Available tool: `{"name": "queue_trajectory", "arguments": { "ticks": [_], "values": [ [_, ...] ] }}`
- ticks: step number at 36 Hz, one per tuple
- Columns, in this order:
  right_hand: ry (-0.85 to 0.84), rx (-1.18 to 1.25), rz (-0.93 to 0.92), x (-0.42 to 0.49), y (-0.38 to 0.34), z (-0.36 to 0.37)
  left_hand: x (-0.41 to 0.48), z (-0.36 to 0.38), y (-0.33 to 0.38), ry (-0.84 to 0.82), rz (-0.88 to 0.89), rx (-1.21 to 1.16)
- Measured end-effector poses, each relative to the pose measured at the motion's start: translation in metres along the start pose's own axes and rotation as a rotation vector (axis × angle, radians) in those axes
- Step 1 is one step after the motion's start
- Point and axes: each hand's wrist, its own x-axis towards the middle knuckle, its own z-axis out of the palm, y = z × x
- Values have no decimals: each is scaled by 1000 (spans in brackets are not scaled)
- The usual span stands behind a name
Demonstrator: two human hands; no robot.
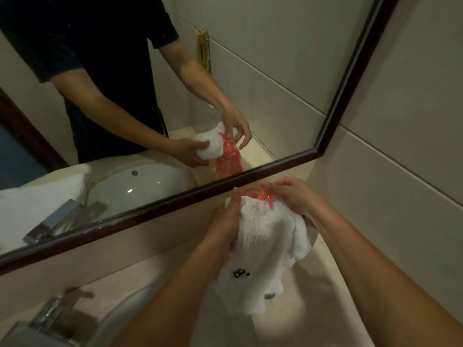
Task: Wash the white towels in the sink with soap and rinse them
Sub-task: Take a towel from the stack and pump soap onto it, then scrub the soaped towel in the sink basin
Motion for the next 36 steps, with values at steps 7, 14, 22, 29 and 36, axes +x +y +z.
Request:
{"name": "queue_trajectory", "arguments": {
  "ticks": [7,14,22,29,36],
  "values": [
    [-55,293,236,-21,38,-6,-7,-11,-10,34,-2,-33],
    [-301,373,282,-58,59,-7,-20,-29,-20,19,66,22],
    [-274,384,120,-84,45,19,-56,-75,-9,134,229,107],
    [29,-328,-232,-93,-28,56,-96,-129,18,281,345,71],
    [37,51,-211,-105,-62,159,-120,-169,26,453,375,-2]
  ]
}}
